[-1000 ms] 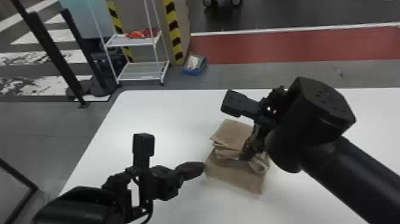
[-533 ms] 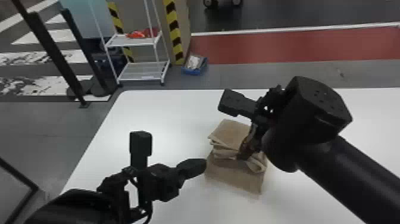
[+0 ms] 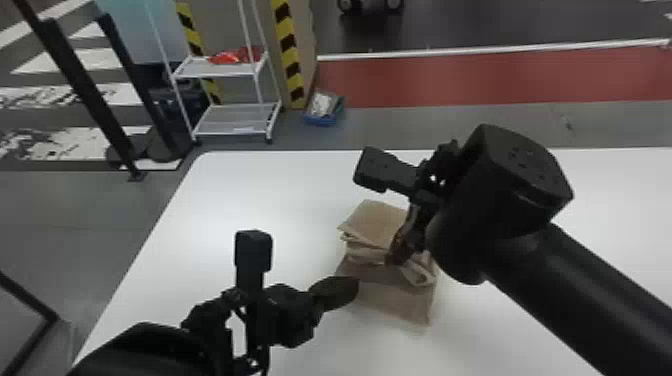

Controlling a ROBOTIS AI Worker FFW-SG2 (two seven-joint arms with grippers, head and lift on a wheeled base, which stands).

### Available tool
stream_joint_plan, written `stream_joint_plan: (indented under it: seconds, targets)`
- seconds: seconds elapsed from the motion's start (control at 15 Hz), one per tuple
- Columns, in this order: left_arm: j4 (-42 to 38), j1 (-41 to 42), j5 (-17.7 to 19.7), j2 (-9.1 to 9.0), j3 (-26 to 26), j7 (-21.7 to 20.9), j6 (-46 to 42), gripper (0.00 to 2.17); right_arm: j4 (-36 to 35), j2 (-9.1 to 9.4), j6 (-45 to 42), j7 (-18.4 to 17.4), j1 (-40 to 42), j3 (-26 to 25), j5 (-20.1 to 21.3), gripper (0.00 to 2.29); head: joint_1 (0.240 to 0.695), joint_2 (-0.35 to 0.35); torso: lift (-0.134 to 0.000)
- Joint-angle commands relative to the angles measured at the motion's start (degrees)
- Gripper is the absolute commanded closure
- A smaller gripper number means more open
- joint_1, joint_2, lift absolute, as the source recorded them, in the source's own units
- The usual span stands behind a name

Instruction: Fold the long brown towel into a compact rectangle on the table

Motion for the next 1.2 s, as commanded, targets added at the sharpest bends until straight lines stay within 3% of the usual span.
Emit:
stream_joint_plan:
  seconds: [0.0,0.47,1.13]
  targets:
    - [0.5,-0.23,-0.09,0.08,-0.18,-0.09,-0.14,2.15,0.49,0.13,-0.3,0.0,-0.7,0.17,0.02,1.3,0.695,0.154,-0.123]
    - [1.46,-0.14,0.26,-0.44,-2.03,0.35,-0.67,2.15,1.02,0.04,0.05,0.62,-2.19,1.4,-0.24,1.3,0.695,0.137,-0.123]
    - [5.07,-2.51,-0.18,-0.53,-2.91,1.14,-0.85,2.15,-3.91,-2.16,3.57,3.96,-2.28,4.56,-1.12,1.3,0.695,0.141,-0.123]
